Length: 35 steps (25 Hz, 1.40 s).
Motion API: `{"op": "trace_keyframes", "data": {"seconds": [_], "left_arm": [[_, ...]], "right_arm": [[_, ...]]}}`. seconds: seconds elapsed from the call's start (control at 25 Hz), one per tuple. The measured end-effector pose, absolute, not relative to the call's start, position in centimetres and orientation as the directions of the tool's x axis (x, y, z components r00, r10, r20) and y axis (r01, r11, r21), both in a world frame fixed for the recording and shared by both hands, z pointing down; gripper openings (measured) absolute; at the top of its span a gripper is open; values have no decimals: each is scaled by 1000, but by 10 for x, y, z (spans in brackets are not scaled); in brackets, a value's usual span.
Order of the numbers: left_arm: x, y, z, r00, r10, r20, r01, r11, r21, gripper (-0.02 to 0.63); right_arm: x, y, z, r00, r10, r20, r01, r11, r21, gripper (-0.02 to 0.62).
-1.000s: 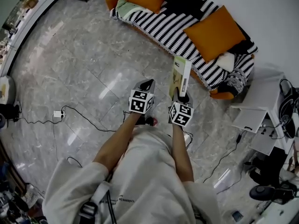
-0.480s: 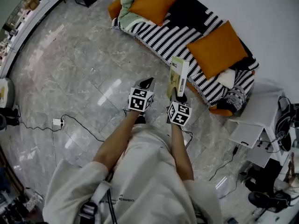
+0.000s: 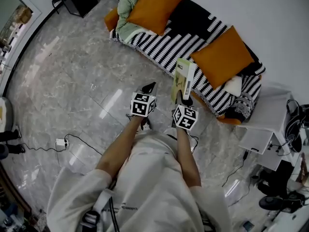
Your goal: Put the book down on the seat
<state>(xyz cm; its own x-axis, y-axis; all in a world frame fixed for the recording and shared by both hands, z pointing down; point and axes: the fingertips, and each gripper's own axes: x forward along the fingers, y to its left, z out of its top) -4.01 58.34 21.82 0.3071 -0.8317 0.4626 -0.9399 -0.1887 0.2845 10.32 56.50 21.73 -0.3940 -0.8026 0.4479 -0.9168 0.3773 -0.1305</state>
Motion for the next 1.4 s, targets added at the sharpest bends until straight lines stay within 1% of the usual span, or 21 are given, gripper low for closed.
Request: {"op": "trace_keyframes", "data": {"seconds": [0.24, 0.56, 0.76, 1.0, 1.12, 1.2, 1.4], "left_arm": [[-73, 573, 227, 300, -838, 455, -927, -144, 346, 9], [-113, 577, 249, 247, -847, 471, -906, -30, 421, 9], [-123, 573, 251, 226, -850, 476, -909, -9, 416, 9], [-140, 553, 238, 183, -861, 474, -945, -21, 328, 9], [-147, 554, 236, 184, -863, 471, -942, -18, 336, 9], [-154, 553, 241, 182, -863, 471, -934, -2, 357, 9], [-146, 534, 275, 178, -829, 530, -910, 66, 409, 9]], "right_arm": [[86, 555, 235, -374, -777, 506, -925, 355, -139, 119], [72, 547, 244, -389, -755, 528, -917, 370, -146, 120], [59, 532, 247, -402, -735, 547, -908, 395, -136, 120], [35, 501, 241, -439, -729, 525, -891, 428, -151, 120], [26, 499, 236, -443, -732, 518, -890, 430, -153, 120], [17, 498, 231, -446, -730, 517, -883, 454, -121, 120], [21, 469, 230, -458, -717, 526, -862, 503, -66, 120]]}}
